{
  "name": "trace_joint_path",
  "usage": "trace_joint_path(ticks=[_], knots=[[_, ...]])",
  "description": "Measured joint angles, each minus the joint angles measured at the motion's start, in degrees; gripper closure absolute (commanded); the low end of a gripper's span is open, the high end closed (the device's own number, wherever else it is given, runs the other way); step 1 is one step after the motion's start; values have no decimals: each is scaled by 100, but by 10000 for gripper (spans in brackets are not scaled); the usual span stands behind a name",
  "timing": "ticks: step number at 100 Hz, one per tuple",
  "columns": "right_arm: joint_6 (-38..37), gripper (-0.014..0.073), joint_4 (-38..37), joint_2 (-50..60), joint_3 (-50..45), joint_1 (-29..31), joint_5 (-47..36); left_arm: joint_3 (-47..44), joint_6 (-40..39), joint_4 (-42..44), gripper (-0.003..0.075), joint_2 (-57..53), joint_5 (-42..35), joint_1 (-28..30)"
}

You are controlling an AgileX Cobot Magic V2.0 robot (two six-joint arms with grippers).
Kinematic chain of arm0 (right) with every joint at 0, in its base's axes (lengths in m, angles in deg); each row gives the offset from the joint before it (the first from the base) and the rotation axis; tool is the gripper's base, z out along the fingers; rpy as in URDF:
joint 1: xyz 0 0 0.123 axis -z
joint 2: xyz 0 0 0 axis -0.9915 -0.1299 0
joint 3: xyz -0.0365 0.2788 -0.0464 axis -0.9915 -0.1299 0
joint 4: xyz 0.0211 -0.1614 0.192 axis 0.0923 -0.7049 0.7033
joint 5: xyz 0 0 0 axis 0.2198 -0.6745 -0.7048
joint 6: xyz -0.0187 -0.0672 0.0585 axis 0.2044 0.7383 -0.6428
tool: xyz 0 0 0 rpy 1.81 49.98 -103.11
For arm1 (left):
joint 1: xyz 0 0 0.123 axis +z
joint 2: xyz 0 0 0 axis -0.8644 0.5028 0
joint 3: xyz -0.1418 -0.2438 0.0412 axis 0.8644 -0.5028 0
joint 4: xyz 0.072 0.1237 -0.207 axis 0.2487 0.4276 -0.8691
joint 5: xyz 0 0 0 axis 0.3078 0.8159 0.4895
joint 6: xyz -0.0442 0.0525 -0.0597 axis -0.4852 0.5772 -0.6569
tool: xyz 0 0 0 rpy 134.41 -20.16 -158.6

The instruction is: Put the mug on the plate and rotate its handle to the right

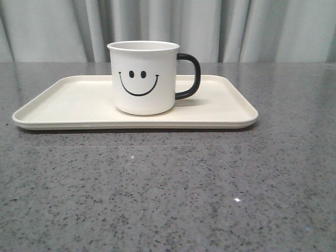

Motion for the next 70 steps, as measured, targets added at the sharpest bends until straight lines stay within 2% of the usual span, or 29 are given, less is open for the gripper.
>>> trace_joint_path(ticks=[24,41,57,70], knots=[[-3,713,-9,312,-4,-51,0,0,0,0,740,0,0,0],[-3,713,-9,953,-363,-452,-222,0,0,0,740,0,9,0],[-3,713,-9,1632,-1201,-961,-1039,0,0,0,740,0,9,0],[-3,713,-9,2142,-2003,-1114,-1826,0,0,0,740,0,9,0]])
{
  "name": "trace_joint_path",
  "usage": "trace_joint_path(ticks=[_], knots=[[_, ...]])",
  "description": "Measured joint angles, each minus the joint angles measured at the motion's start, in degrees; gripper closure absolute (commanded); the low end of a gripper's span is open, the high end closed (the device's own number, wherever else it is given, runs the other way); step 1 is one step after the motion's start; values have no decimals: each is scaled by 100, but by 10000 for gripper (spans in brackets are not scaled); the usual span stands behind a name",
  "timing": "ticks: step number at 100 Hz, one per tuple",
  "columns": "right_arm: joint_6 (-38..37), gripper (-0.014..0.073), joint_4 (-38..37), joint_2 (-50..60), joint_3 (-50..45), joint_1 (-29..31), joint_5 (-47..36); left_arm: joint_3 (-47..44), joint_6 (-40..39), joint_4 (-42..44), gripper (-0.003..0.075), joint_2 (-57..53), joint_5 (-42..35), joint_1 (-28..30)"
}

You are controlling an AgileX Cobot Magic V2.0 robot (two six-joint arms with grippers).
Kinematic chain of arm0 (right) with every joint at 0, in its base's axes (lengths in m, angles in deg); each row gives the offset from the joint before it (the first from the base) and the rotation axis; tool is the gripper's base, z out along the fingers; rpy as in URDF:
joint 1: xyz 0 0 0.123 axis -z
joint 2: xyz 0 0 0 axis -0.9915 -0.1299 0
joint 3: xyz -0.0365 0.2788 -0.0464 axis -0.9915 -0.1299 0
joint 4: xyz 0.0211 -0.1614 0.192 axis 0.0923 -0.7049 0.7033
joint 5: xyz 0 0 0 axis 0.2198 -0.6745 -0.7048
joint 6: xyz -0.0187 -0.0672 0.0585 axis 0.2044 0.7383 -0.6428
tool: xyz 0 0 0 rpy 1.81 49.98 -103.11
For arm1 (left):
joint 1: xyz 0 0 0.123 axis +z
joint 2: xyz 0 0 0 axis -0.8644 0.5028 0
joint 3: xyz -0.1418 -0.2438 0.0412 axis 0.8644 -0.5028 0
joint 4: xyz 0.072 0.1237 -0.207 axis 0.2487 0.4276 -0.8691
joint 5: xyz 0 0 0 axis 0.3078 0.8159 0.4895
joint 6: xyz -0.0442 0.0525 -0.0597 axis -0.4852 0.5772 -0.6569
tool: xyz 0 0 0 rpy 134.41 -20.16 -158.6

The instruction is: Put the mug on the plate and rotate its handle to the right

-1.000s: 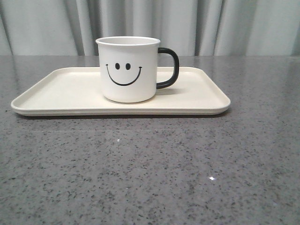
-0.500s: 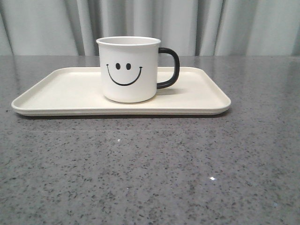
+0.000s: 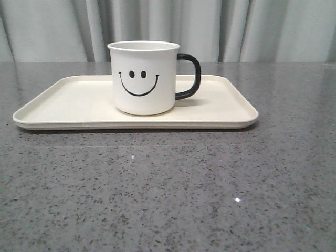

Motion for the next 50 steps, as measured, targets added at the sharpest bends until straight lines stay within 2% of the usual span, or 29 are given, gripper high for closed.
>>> trace_joint_path(ticks=[23,50], knots=[[0,713,10,452,-1116,-9,-604,0,0,0,740,0,0,0],[0,713,10,452,-1794,-13,-1068,0,0,0,740,0,0,0]])
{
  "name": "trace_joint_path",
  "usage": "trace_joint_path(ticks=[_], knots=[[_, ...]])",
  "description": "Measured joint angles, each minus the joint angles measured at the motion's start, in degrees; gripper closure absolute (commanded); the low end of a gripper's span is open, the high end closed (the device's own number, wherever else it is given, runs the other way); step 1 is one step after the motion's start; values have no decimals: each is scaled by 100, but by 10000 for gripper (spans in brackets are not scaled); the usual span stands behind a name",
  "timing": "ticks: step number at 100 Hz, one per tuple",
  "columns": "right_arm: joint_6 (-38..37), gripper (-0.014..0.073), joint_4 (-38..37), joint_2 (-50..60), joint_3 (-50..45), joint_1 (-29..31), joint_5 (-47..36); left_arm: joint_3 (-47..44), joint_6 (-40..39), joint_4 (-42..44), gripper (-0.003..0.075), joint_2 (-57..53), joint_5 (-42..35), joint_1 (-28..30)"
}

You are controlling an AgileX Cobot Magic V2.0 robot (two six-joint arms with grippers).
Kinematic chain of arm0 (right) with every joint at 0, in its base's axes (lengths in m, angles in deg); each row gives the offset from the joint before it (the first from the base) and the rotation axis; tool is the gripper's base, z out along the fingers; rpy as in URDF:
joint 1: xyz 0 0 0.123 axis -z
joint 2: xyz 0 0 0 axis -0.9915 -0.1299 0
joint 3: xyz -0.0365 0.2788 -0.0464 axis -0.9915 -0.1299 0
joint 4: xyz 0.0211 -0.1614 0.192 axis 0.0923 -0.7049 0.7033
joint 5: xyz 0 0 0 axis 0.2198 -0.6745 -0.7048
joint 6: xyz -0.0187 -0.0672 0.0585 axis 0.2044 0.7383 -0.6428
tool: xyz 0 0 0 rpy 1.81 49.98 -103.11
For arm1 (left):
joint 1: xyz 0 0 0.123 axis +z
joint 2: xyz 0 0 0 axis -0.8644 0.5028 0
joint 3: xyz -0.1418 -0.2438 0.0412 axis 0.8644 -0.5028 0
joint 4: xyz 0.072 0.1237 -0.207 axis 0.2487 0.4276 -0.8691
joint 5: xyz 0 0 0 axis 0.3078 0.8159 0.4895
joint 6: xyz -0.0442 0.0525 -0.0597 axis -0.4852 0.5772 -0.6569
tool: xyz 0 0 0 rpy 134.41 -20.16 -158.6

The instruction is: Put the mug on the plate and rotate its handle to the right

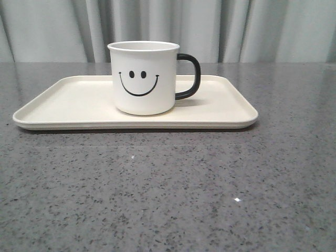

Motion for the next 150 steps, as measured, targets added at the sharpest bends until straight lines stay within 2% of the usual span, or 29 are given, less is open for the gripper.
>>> trace_joint_path(ticks=[27,90,101,126,139,150], knots=[[0,713,10,0,-192,0,-309,0,0,0,740,0,0,0],[-25,713,-48,0,-192,0,-320,0,0,0,740,0,0,0],[-497,713,-450,0,-192,0,-320,0,0,0,740,0,0,0],[-2132,713,-2056,0,-192,0,-320,0,0,0,740,0,0,0],[-2498,713,-2380,0,-192,0,-320,0,0,0,740,0,0,0],[-2529,713,-2433,0,-192,0,-320,0,0,0,740,0,0,0]])
